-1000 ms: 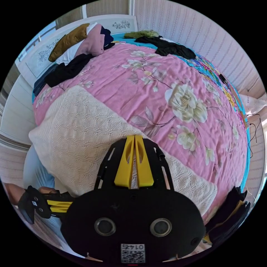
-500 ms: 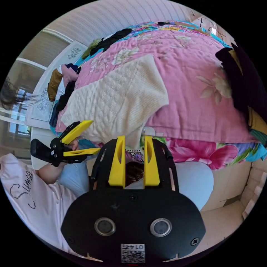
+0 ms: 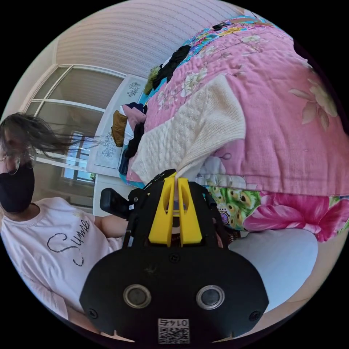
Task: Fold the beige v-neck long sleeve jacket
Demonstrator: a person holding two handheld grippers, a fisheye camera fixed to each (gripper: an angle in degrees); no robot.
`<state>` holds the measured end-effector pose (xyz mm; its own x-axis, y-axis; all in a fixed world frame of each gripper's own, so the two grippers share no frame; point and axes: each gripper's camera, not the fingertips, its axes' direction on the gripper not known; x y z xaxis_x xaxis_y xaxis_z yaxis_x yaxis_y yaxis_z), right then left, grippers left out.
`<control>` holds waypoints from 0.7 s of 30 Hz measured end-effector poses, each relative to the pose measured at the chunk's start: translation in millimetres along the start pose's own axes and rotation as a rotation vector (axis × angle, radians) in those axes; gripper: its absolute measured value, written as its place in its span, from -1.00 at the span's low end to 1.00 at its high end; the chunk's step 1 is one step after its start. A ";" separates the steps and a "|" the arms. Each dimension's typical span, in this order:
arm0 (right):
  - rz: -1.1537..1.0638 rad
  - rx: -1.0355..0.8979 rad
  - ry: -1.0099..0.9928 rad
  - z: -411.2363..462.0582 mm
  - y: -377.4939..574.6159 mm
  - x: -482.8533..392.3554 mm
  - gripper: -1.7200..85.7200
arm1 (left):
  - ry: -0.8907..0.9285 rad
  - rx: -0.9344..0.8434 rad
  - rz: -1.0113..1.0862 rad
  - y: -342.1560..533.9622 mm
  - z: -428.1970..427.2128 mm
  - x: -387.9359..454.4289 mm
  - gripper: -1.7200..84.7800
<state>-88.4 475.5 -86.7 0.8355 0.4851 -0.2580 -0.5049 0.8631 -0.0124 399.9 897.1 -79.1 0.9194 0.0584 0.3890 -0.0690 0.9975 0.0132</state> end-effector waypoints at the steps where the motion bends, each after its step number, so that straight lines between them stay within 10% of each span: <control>1: -0.020 -0.006 -0.022 0.2 -1.1 0.3 -0.92 | -0.064 -0.005 -0.040 -0.8 -2.3 -4.4 -0.83; 12: 0.213 0.272 -0.165 -17.3 7.7 66.2 -0.41 | 0.129 0.091 -0.198 18.0 -20.6 -38.5 -0.93; 21: 0.100 0.385 -0.312 14.3 -47.2 41.9 -0.79 | 0.169 0.189 -0.276 42.6 -48.2 -60.6 -0.90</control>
<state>-26.5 457.1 -83.2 0.8417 0.5363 0.0622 -0.5186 0.7710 0.3697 360.0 937.9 -146.5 0.9632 -0.1907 0.1893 0.1349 0.9526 0.2727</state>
